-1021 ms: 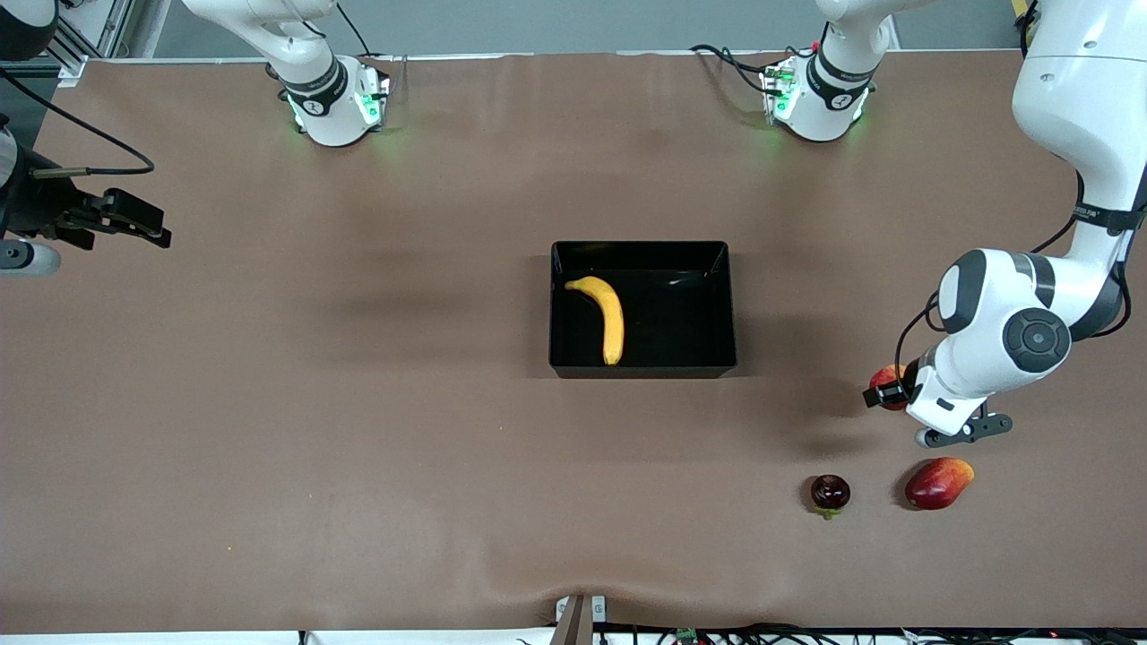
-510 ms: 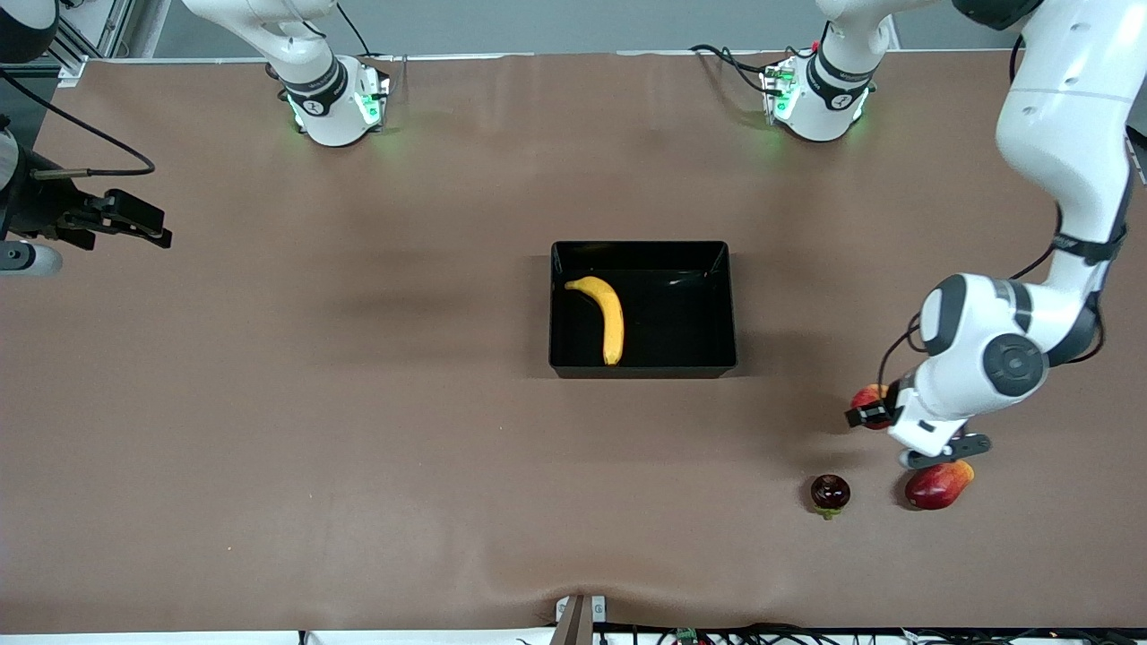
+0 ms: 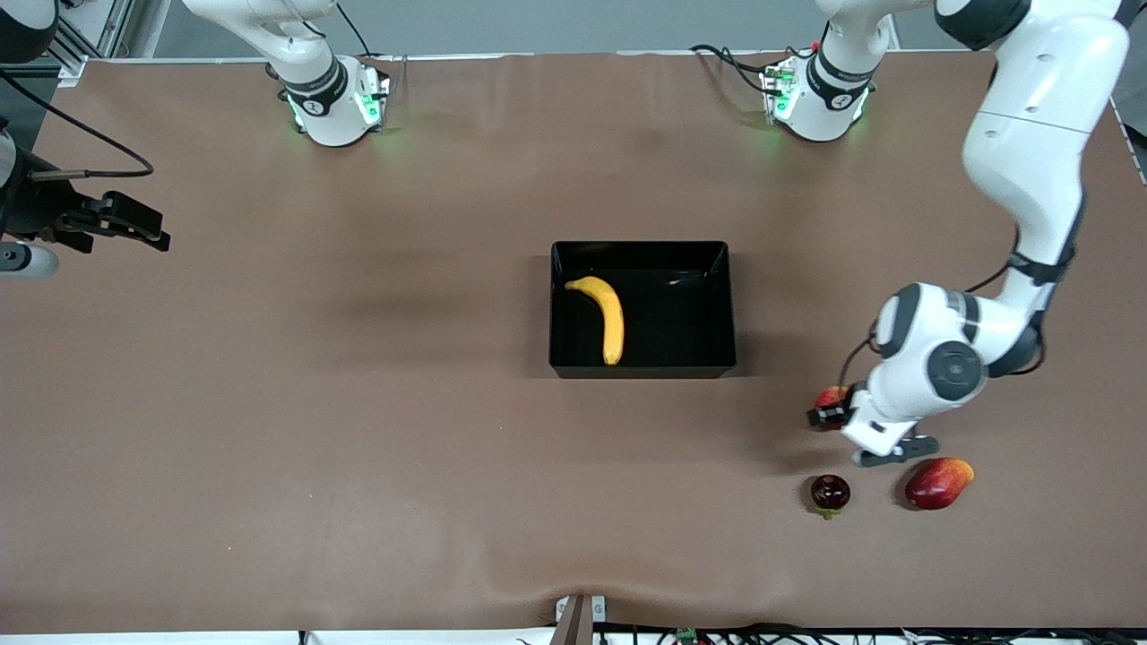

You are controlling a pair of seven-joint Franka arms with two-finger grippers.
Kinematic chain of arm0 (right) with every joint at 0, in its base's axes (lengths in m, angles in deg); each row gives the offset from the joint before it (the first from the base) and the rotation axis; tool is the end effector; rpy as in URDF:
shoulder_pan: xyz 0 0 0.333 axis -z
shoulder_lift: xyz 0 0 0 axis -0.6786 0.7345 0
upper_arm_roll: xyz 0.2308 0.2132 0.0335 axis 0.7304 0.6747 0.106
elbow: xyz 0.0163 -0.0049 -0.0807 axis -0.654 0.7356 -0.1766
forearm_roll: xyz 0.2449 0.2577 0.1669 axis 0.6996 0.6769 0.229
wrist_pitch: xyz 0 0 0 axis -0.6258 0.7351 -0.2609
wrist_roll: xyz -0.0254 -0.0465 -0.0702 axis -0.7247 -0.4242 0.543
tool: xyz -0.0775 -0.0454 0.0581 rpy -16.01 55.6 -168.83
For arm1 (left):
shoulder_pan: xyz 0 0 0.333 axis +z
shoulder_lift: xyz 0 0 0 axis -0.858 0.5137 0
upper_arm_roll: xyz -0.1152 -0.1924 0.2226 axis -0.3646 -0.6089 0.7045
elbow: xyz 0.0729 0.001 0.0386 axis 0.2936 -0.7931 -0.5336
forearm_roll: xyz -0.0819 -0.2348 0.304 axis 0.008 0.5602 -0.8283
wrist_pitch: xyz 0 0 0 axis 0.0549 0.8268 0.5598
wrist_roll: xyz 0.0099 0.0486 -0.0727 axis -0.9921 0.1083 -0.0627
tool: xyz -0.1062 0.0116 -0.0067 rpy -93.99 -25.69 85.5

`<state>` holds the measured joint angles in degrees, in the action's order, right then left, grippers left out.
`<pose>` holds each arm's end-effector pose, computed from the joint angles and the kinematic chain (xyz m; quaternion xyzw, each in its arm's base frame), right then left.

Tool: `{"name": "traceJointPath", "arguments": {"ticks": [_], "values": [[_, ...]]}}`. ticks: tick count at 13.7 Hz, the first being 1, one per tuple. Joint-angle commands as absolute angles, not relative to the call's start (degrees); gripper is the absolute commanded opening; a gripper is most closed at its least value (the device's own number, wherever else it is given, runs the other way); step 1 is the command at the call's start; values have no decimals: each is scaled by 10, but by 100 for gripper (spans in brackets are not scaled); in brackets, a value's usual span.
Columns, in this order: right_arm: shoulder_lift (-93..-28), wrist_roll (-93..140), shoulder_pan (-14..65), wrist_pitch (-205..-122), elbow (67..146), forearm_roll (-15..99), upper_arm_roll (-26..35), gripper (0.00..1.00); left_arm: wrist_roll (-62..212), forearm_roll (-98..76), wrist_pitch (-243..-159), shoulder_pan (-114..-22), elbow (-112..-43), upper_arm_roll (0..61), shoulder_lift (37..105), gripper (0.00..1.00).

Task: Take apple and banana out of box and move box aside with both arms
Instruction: 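Set the red apple beside the other fruits and open the left gripper, then move the left gripper back into the box above the banana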

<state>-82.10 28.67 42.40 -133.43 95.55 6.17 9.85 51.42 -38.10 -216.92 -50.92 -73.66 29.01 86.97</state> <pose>0.5556 0.0016 0.6144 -0.9991 -0.0010 0.0403 0.0093 0.6695 -0.1058 0.1967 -0.9956 -0.0933 0.0108 0.0022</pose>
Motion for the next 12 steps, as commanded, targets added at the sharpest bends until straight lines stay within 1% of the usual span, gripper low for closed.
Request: {"name": "traceJointPath", "arguments": {"ticks": [1,3,9,10,11,12], "values": [[-826,288,427,-1336,958,59,101,100,496,-416,-2182,-508,-754,292,859,0],[-825,288,426,-1336,958,59,101,100,455,-419,-2220,-522,-754,292,874,0],[-826,288,424,-1336,958,59,101,100,423,-458,-2223,-524,-781,292,870,0],[-826,288,423,-1336,959,59,102,100,421,-460,-2223,-520,-781,292,868,35],[-826,288,423,-1336,959,59,102,100,420,-460,-2219,-520,-781,292,860,88],[-826,288,423,-1332,959,59,102,100,420,-460,-2215,-520,-781,292,846,100]]}}
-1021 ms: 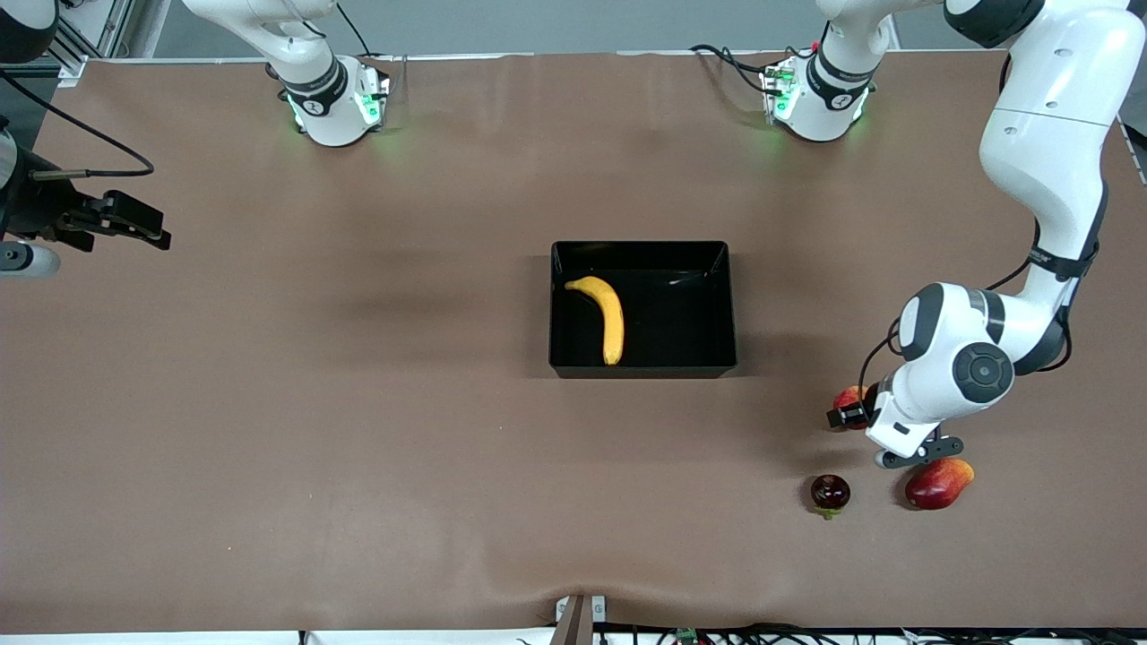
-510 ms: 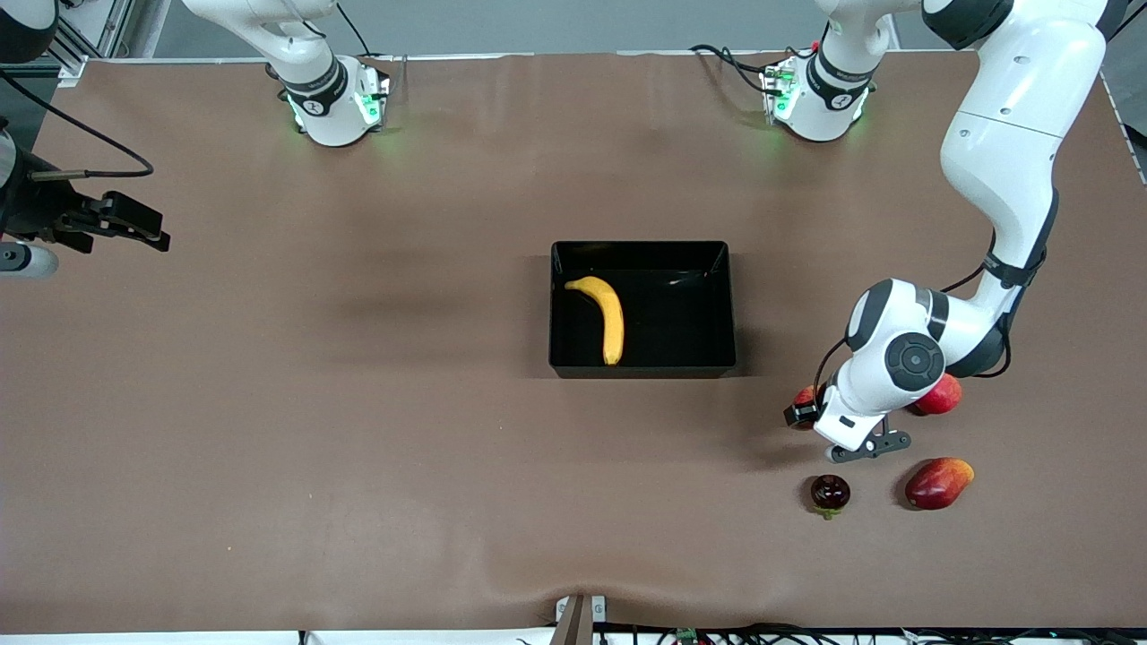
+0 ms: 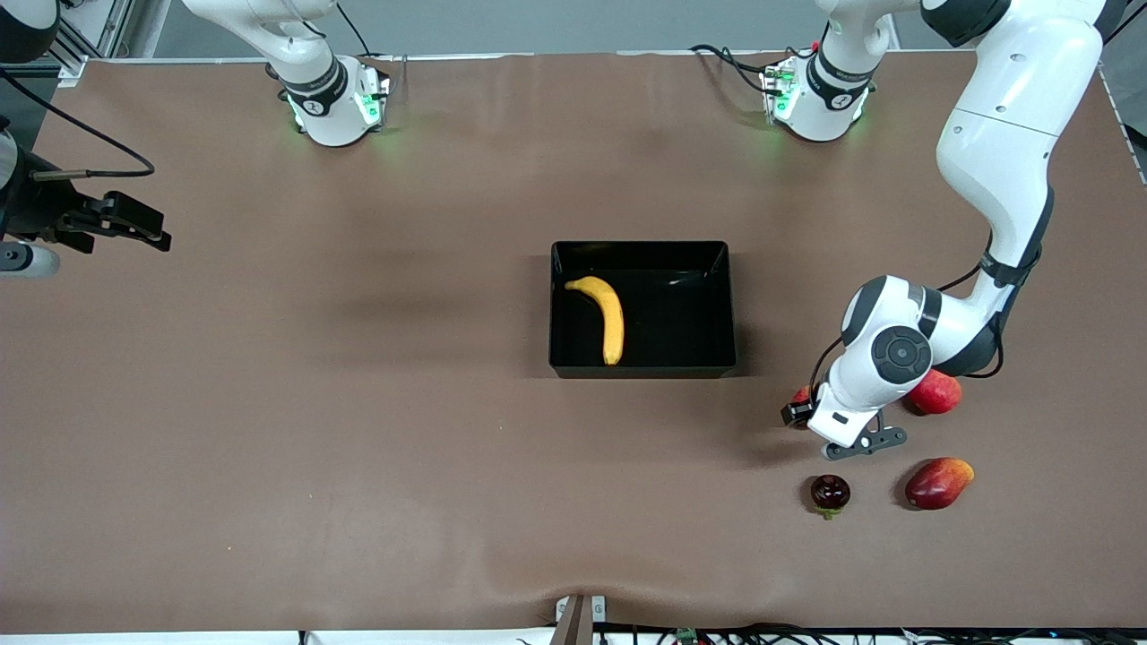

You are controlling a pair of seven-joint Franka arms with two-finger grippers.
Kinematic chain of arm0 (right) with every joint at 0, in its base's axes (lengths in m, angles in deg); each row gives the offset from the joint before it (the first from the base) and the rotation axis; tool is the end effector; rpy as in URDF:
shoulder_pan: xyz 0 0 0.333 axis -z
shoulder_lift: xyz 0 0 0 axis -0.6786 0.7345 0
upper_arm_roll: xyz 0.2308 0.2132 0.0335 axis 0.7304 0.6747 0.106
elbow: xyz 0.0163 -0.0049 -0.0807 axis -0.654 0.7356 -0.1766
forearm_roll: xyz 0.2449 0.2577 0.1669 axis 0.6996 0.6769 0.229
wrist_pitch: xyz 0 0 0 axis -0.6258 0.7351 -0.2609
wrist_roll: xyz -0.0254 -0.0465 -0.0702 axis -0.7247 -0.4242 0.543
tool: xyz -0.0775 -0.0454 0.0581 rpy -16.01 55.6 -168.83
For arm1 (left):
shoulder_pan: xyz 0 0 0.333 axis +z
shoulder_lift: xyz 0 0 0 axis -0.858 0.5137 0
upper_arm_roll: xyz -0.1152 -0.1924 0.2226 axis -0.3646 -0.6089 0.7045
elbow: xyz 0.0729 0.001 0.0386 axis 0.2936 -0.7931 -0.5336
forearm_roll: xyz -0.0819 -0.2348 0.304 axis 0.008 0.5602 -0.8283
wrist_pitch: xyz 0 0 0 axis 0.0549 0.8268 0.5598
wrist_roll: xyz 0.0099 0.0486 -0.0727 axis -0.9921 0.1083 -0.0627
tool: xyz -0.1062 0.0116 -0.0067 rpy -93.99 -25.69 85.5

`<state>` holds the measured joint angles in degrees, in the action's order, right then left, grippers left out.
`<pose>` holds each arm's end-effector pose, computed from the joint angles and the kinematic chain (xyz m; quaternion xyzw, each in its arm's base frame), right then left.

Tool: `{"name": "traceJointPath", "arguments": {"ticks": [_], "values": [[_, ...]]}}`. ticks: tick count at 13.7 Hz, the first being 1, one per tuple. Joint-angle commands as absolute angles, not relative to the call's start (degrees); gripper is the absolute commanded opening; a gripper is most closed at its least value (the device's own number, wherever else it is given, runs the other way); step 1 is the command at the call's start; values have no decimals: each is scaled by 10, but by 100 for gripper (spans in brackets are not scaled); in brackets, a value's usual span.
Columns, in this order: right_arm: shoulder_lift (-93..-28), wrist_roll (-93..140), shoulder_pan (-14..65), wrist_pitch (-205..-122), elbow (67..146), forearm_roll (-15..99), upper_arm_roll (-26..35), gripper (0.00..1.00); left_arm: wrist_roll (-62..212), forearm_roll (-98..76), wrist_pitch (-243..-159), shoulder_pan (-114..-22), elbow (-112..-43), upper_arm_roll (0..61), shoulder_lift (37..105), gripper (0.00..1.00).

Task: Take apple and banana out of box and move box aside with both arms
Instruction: 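Move the left gripper back into the box above the banana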

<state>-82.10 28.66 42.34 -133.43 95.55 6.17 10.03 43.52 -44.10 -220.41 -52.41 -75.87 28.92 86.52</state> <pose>0.5556 0.0039 0.6144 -0.9991 -0.0032 0.0403 0.0093 0.6609 -0.1270 0.1920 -0.9938 -0.1066 -0.0200 0.0242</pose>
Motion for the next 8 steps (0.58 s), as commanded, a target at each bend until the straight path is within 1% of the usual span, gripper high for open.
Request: {"name": "traceJointPath", "arguments": {"ticks": [1,3,6,8], "values": [[-828,288,423,-1329,959,59,102,100,420,-460,-2201,-521,-781,288,830,100],[-828,288,426,-1328,960,59,102,100,421,-454,-2131,-524,-773,274,792,100],[-825,291,423,-1330,960,60,102,100,422,-451,-2043,-522,-769,235,733,100],[-825,294,418,-1329,963,60,103,100,421,-451,-1989,-522,-743,210,719,100]]}}
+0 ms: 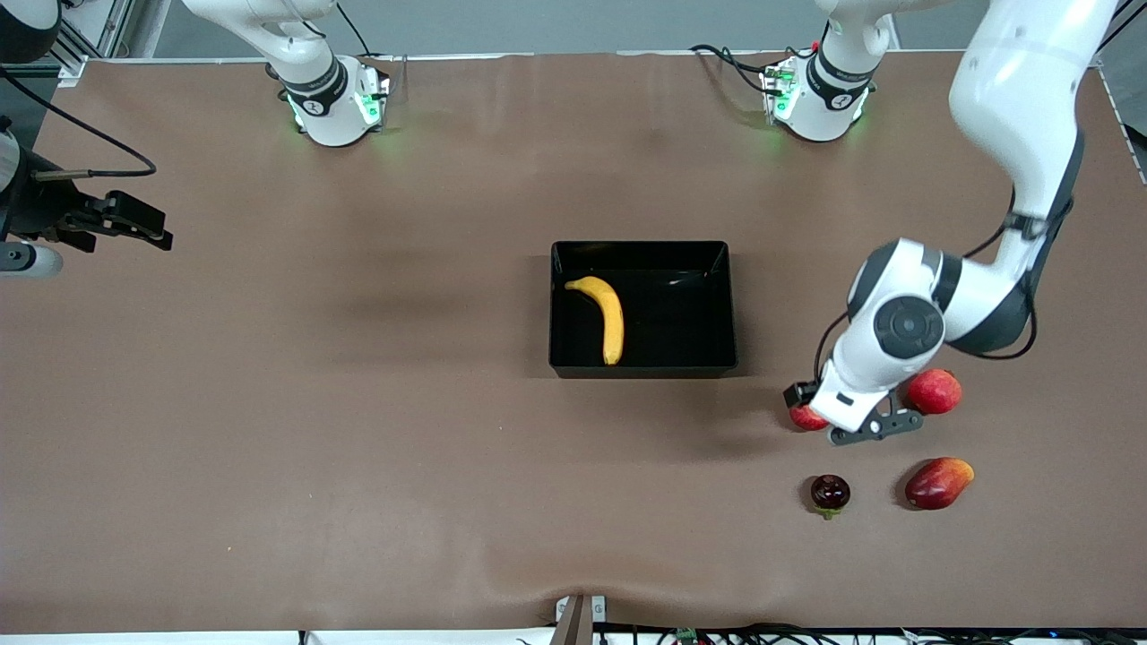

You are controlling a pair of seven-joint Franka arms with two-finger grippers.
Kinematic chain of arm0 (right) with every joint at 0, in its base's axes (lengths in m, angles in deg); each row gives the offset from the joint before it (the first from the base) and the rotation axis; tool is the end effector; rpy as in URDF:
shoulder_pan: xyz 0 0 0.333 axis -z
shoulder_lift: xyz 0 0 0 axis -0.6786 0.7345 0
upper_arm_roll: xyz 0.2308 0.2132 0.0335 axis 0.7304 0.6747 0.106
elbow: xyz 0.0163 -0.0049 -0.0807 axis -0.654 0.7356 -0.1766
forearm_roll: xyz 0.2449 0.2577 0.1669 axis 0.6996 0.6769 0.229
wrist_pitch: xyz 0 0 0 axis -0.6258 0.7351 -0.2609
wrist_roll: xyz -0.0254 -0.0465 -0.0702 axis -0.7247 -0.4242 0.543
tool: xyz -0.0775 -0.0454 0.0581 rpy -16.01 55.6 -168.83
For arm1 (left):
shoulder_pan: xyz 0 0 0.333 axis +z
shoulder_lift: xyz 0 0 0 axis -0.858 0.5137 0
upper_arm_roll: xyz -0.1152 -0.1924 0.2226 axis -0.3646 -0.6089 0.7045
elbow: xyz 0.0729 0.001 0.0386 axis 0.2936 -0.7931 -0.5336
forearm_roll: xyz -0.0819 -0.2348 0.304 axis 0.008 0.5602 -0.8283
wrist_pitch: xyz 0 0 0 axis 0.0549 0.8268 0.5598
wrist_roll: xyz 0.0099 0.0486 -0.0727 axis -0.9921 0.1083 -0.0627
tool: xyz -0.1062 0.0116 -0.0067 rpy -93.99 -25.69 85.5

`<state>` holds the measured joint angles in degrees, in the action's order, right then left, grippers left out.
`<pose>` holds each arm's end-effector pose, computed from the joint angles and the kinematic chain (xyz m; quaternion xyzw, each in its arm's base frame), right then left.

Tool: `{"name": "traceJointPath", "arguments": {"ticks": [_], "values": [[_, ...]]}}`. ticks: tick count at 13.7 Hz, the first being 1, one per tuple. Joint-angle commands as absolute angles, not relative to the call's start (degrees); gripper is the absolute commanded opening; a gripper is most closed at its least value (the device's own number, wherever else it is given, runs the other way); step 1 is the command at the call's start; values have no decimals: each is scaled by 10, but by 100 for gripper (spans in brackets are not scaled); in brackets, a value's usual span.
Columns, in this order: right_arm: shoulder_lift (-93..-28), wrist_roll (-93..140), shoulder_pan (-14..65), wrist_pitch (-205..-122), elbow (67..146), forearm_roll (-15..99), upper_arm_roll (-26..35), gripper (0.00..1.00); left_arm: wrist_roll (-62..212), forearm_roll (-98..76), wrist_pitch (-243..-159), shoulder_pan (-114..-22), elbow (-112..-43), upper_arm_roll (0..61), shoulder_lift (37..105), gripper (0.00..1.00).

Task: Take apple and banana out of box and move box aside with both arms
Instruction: 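Move the left gripper back into the box above the banana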

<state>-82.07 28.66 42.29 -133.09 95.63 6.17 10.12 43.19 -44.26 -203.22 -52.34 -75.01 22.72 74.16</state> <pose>0.5550 0.0053 0.6130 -0.9990 -0.0044 0.0442 0.0093 0.6414 -0.1689 0.3231 -0.9939 -0.0801 -0.0124 0.0752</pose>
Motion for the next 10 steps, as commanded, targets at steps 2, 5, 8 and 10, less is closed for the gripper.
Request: {"name": "traceJointPath", "arguments": {"ticks": [2,5,8,10], "values": [[-823,291,419,-1329,963,60,103,100,398,-422,-1954,-524,-718,178,719,100],[-822,292,412,-1331,963,60,103,100,328,-413,-1959,-555,-710,130,734,100],[-821,288,416,-1324,963,60,103,100,231,-413,-1964,-663,-628,140,803,100],[-821,288,416,-1315,963,60,103,100,183,-413,-1964,-701,-588,149,833,100]]}}
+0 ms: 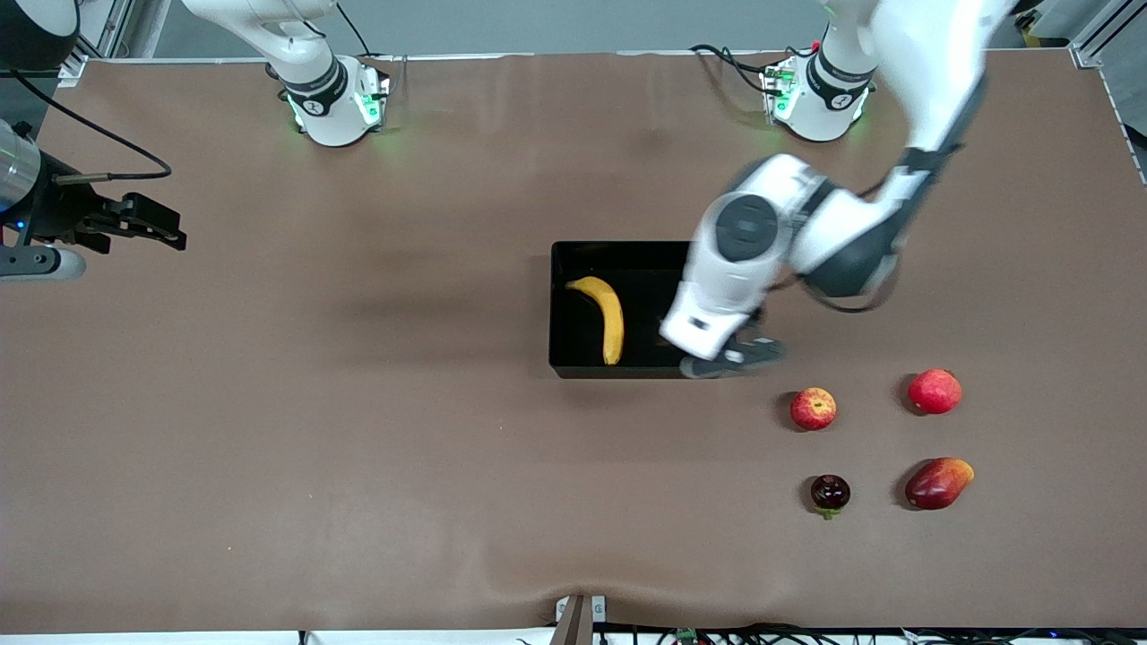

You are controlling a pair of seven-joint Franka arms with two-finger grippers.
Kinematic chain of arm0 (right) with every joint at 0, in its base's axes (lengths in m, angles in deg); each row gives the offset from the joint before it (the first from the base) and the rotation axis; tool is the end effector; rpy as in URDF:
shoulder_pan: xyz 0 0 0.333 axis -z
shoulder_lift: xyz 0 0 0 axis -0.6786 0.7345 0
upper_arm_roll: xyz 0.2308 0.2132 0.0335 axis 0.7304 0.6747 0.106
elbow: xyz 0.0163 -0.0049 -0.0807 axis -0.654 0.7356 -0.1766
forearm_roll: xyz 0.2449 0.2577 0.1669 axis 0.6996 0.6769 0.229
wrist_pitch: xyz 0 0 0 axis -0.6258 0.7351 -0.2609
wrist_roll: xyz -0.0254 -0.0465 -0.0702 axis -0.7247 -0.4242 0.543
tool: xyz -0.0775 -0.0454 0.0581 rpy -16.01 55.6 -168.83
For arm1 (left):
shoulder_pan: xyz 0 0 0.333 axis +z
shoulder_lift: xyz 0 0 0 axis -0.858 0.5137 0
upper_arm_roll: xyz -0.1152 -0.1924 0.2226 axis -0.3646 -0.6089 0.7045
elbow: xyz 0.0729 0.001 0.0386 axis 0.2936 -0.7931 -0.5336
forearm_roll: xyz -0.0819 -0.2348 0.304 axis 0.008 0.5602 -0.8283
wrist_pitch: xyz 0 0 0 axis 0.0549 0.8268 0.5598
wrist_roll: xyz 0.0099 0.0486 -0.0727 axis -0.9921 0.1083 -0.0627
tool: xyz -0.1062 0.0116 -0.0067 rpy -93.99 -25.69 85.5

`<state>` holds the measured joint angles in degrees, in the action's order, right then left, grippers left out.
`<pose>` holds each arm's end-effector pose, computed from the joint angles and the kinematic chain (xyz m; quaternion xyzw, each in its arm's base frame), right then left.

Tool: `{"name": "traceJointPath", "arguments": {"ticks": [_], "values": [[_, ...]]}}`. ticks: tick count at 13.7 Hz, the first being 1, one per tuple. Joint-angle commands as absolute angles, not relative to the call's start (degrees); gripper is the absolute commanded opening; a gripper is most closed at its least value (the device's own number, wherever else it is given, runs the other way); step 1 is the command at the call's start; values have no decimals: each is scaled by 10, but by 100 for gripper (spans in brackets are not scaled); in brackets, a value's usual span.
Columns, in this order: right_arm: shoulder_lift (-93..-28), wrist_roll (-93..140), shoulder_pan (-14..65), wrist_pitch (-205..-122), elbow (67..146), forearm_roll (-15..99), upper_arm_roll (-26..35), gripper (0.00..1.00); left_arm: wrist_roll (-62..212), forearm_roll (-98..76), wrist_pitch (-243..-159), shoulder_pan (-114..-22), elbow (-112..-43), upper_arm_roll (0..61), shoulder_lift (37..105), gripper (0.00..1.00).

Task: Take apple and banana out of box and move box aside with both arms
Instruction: 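Move the left gripper back into the box above the banana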

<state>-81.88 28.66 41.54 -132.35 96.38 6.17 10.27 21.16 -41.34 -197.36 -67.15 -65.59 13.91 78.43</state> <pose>0.5538 0.0140 0.6042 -0.9981 -0.0122 0.0589 0.0088 0.5622 -0.4001 0.3635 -0.9933 -0.1148 -0.0012 0.0121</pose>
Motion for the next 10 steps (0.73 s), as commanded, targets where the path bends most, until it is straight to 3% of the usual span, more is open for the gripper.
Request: {"name": "traceJointPath", "arguments": {"ticks": [1,10], "values": [[-821,288,415,-1315,964,60,103,100,173,-412,-1969,-715,-578,151,840,100],[-795,291,410,-1337,963,79,103,100,138,-417,-2040,-813,-577,204,883,100]]}}
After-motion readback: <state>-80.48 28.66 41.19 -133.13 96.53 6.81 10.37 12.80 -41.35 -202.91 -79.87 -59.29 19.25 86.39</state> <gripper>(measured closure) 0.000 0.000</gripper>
